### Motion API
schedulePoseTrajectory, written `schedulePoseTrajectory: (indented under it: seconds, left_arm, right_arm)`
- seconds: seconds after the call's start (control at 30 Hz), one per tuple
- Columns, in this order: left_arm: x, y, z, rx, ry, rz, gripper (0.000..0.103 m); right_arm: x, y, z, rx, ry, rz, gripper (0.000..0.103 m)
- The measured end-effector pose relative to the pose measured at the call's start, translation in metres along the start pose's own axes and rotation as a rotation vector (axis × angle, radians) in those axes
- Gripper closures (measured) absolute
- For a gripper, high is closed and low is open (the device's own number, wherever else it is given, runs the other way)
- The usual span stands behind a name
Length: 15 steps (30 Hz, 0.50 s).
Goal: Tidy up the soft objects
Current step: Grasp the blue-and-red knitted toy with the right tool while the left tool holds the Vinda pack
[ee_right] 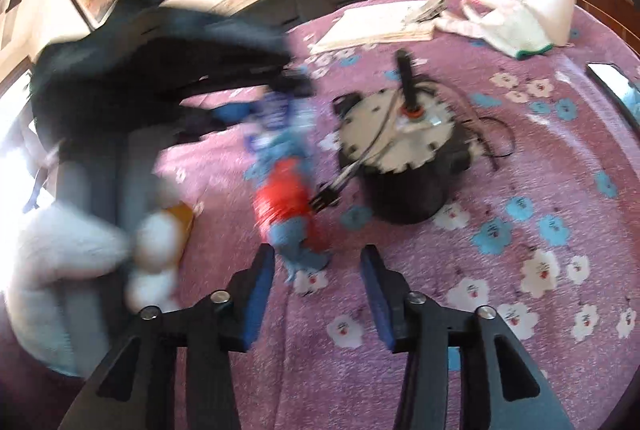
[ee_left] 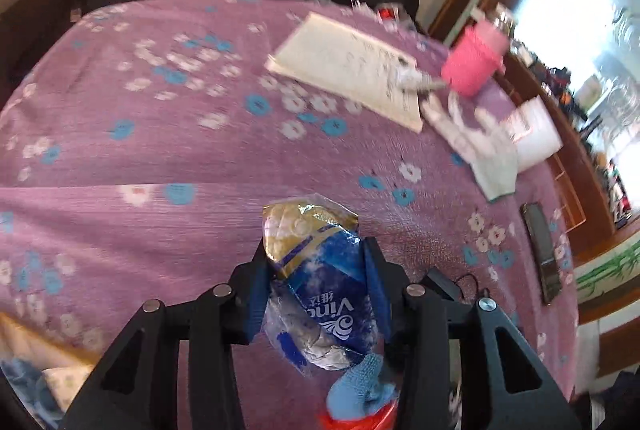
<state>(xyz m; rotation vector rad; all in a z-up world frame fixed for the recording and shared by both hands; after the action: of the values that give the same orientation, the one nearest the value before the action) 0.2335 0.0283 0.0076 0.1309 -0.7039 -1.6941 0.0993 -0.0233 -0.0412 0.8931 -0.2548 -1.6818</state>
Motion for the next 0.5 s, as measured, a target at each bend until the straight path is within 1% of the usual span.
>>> schedulePoseTrajectory:
  seconds: [0.07,0.13,0.3,0.4,0.47,0.5]
  left_arm:
    - [-0.010,-0.004,0.022,0.030,-0.007,0.015,0.061]
    - [-0.018,-0.011,0.042,0.052,-0.026,0.031,0.061]
    - [-0.037,-0.041,0.102,0.117,-0.099,0.085,0.061]
    - [-0.058,-0.065,0.143,0.160,-0.136,0.141,0.061]
    - [-0.075,-0.081,0.171,0.194,-0.145,0.180,0.061]
    - [-0.083,-0.090,0.183,0.210,-0.141,0.195,0.061]
  right_arm:
    - [0.003,0.002,-0.001,0.003,-0.003,-0.016,0.048]
    - [0.001,0.002,-0.002,-0.005,0.022,-0.017,0.042]
    - [-0.016,-0.003,-0.001,-0.017,0.065,0.053,0.036]
    - [-0.026,-0.007,0.008,0.000,0.041,0.101,0.035]
    - [-0.032,-0.007,0.013,0.012,0.015,0.136,0.030]
    - [-0.035,-0.006,0.015,0.015,0.001,0.151,0.026]
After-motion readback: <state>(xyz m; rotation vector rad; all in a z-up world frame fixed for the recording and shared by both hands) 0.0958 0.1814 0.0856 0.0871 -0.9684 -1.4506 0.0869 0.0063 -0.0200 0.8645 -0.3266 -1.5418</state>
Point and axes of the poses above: each gripper's, at about its wrist camera, not at the fingertips, and z roughly against the way its jaws point, x to its right, y to its top, the point moved 6 cm from there along -z, roughly the way its jaws point
